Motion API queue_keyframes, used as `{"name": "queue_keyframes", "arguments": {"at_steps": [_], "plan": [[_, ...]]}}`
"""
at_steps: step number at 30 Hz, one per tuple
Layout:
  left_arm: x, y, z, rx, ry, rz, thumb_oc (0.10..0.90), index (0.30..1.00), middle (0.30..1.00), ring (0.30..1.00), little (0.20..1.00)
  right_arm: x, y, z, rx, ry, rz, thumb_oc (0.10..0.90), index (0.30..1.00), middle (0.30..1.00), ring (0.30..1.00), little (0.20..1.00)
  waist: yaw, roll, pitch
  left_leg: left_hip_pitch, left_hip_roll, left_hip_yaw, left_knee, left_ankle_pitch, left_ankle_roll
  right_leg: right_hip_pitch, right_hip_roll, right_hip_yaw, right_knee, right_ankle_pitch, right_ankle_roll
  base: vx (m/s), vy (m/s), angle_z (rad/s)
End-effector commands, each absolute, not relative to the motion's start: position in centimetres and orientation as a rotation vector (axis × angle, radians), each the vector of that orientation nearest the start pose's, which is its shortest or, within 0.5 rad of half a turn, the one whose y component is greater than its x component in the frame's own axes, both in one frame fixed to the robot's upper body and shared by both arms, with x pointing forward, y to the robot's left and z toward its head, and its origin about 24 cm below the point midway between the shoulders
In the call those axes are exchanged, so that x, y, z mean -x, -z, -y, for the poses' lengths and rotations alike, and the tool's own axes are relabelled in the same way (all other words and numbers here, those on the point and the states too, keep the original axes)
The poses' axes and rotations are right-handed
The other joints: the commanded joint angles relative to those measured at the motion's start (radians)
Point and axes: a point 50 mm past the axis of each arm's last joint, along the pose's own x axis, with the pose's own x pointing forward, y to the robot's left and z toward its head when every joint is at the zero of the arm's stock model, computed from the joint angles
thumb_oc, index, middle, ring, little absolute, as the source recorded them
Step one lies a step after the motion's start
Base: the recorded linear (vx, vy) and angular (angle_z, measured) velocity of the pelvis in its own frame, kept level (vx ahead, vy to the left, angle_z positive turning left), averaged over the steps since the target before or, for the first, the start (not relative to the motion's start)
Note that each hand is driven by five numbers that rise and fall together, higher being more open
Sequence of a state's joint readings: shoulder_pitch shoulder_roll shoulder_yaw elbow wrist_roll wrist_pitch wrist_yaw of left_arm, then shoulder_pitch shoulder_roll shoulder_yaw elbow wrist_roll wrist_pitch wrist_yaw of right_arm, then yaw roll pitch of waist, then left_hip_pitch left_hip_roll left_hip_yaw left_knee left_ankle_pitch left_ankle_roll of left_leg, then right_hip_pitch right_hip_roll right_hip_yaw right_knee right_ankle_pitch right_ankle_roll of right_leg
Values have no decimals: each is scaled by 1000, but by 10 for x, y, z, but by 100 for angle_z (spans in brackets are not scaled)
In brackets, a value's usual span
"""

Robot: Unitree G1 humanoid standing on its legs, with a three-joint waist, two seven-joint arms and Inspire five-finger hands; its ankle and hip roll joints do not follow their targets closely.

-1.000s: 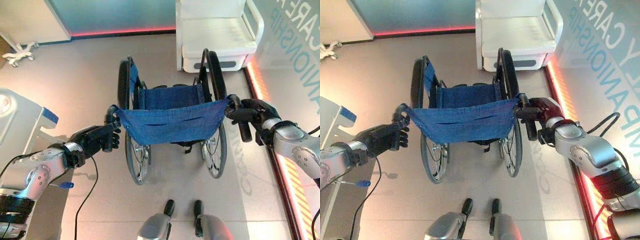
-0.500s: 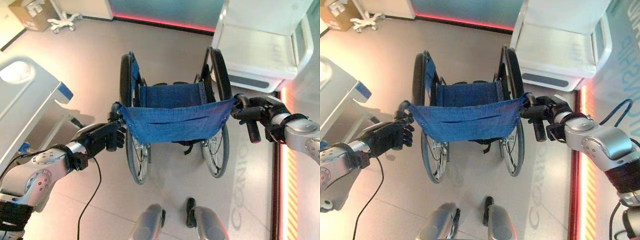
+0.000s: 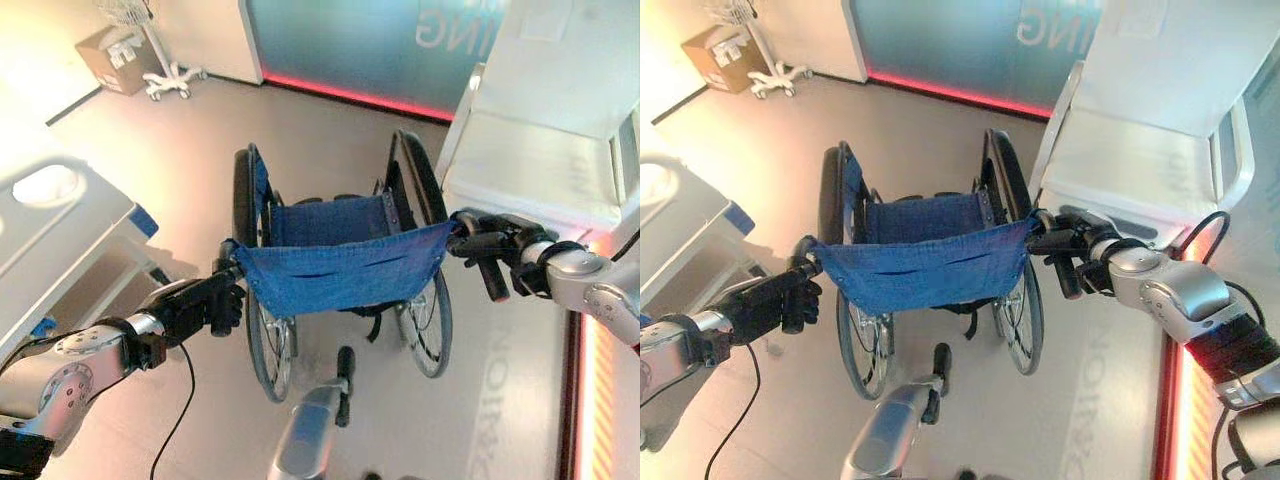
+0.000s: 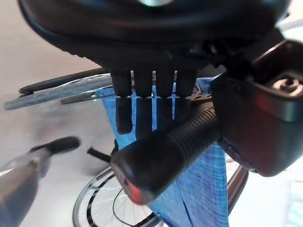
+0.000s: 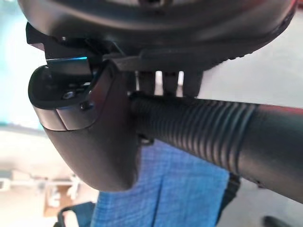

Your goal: Push the wheelchair next to the bed

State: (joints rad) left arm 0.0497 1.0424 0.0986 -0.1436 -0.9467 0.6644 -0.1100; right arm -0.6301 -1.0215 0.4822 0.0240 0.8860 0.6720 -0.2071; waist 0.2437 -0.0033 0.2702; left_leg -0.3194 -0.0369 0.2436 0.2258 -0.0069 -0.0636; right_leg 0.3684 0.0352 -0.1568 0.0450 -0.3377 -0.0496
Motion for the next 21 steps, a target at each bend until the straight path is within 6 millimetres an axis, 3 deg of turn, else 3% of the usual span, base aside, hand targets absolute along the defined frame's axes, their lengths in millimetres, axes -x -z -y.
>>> {"name": "queue_keyframes", "arguments": {"at_steps": [1, 2, 3, 4, 6, 7, 10, 11, 12, 13, 15, 17, 19, 21], "plan": [[-247, -172, -335, -234, -146, -266, 400, 300, 300, 300, 300, -332, -189, 175, 361, -353, -77, 400, 300, 300, 300, 300, 35, -45, -42, 45, -66, -5, -134, 120, 82, -39, 94, 23, 168, 162, 115, 432, 9, -37], [-247, -173, -340, -243, -154, -277, 400, 300, 300, 300, 300, -331, -187, 169, 377, -390, -76, 400, 300, 300, 300, 300, 48, -65, -57, 57, -78, 2, -106, 83, 118, -65, 73, 5, 293, 269, 170, 401, 22, -20], [-247, -173, -341, -249, -152, -282, 400, 300, 300, 300, 300, -331, -187, 167, 383, -394, -76, 400, 300, 300, 300, 300, 52, -67, -61, 65, -81, -1, -101, 77, 126, -80, 68, -3, 364, 321, 196, 552, 14, 8], [-247, -175, -343, -268, -144, -287, 400, 300, 300, 300, 300, -331, -187, 164, 401, -417, -67, 400, 300, 300, 300, 300, 61, -71, -73, 90, -93, -36, -106, 75, 132, -134, 61, -3, 518, 431, 255, 474, -21, 20], [-248, -181, -343, -278, -128, -278, 400, 300, 300, 300, 300, -332, -193, 159, 405, -414, -64, 400, 300, 300, 300, 300, 56, -61, -77, 118, -96, -86, -92, 59, 138, -212, 85, 42, 650, 494, 277, 446, -52, 42], [-251, -186, -341, -280, -111, -270, 400, 300, 300, 300, 300, -333, -195, 154, 401, -401, -58, 400, 300, 300, 300, 300, 44, -55, -77, 132, -105, -125, -75, 46, 142, -264, 67, 52, 652, 471, 260, 406, -32, 60], [-256, -193, -339, -297, -59, -264, 400, 300, 300, 300, 300, -338, -196, 153, 404, -362, -56, 400, 300, 300, 300, 300, 32, -31, -80, 150, -105, -164, -51, 30, 145, -310, -13, 6, 543, 373, 216, 385, -79, 53], [-259, -200, -336, -315, -30, -246, 400, 300, 300, 300, 300, -341, -200, 157, 411, -332, -42, 400, 300, 300, 300, 300, 19, -22, -60, 175, -106, -202, -33, 13, 141, -338, -53, -8, 443, 320, 198, 350, -275, 35], [-262, -205, -331, -331, -3, -223, 400, 300, 300, 300, 300, -344, -205, 165, 416, -293, -26, 400, 300, 300, 300, 300, 13, -14, -44, 202, -100, -248, -19, -8, 132, -377, -85, -12, 319, 314, 184, 341, -299, 46], [-263, -207, -330, -334, -1, -218, 400, 300, 300, 300, 300, -344, -207, 167, 420, -287, -20, 400, 300, 300, 300, 300, 9, -12, -38, 211, -100, -261, -16, -15, 131, -383, -93, -15, 295, 314, 182, 262, -309, 73], [-264, -212, -327, -348, 20, -194, 400, 300, 300, 300, 300, -345, -218, 176, 416, -251, -3, 400, 300, 300, 300, 300, -2, -18, -16, 254, -107, -310, 0, -66, 131, -453, -157, -8, 193, 384, 194, 240, -285, 75], [-264, -215, -327, -362, 20, -176, 400, 300, 300, 300, 300, -344, -234, 178, 409, -234, 11, 400, 300, 300, 300, 300, -20, -34, 5, 311, -106, -361, 26, -147, 127, -517, -232, 15, 40, 474, 231, 399, -388, 78], [-261, -215, -330, -367, 11, -176, 400, 300, 300, 300, 300, -342, -244, 175, 402, -240, 12, 400, 300, 300, 300, 300, -20, -42, 9, 343, -86, -383, 35, -182, 116, -530, -259, 10, -16, 503, 247, 400, -337, 76], [-254, -208, -337, -374, -6, -185, 400, 300, 300, 300, 300, -336, -259, 172, 395, -251, 8, 400, 300, 300, 300, 300, -16, -66, 6, 399, -47, -410, 47, -236, 96, -541, -277, 4, -28, 530, 267, 550, -449, 60]]}}
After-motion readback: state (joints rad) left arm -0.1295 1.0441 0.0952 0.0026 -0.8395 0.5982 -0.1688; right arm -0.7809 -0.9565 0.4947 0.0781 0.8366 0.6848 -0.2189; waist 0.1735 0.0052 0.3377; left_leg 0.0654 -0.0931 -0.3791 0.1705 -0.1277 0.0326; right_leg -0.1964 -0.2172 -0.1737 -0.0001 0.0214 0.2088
